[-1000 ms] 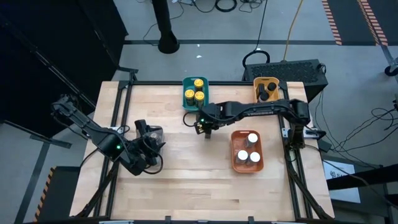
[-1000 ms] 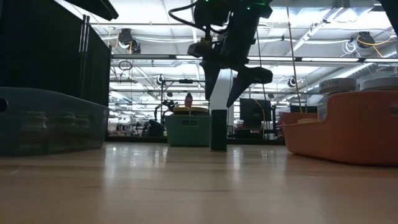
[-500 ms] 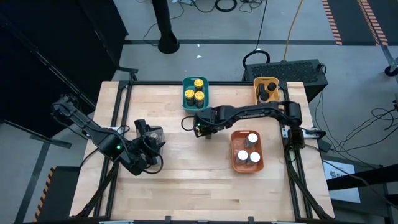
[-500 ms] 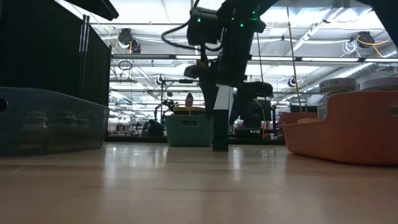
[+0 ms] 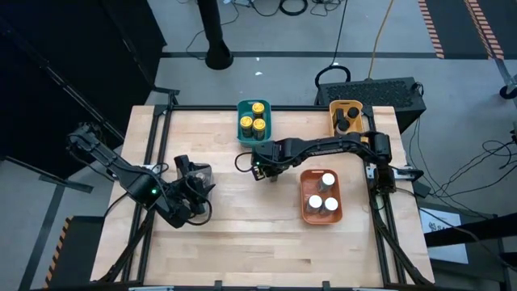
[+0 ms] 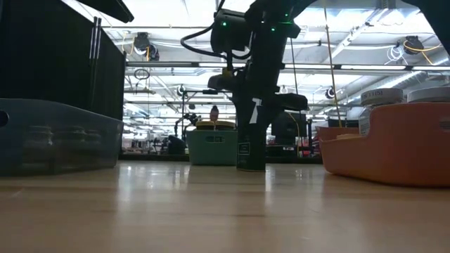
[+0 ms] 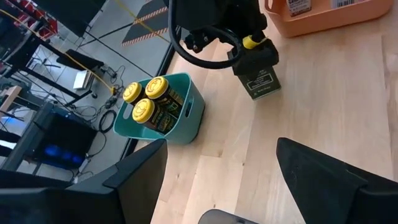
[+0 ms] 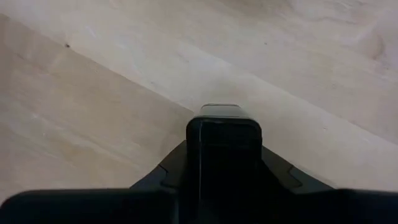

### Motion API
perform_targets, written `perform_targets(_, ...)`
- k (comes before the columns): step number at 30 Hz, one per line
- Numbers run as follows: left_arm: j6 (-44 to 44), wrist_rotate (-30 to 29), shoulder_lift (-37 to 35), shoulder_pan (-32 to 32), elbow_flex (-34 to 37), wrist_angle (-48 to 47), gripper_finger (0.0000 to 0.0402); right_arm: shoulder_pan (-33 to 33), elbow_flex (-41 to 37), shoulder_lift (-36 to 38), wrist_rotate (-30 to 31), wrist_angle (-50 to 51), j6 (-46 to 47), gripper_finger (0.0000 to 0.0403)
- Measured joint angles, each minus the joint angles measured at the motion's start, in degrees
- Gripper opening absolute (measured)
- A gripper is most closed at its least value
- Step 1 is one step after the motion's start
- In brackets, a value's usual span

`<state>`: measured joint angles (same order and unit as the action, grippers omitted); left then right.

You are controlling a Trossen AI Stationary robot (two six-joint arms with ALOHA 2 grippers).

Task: Sort spices by type
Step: Put the black seasoning can into the yellow bin

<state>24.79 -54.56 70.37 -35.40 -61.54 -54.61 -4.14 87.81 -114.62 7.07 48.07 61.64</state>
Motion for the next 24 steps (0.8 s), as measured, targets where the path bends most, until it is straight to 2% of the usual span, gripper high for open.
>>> perform_targets(8,0.43,-0.01,0.00,0.00,0.00,-0.01,0.0309,0.01,-0.02,5.62,-0.68,3.92,-2.87,0.0099)
perform_targets(14,0.45,0.01,0.01,0.00,0.04,-0.10,0.0309,-1.60,-0.02,17.23,4.99,18.56,-4.06,0.0099)
perform_targets(19,0.81,-0.02,0.02,0.02,0.04,0.07,0.0309,-6.71,-0.02,27.85,10.76,32.66,-2.74,0.0099)
perform_targets(24,1.89,-0.58,0.00,0.04,0.04,0.04,0.0309,-13.51,-0.02,35.39,13.62,38.45,-5.11,0.0099)
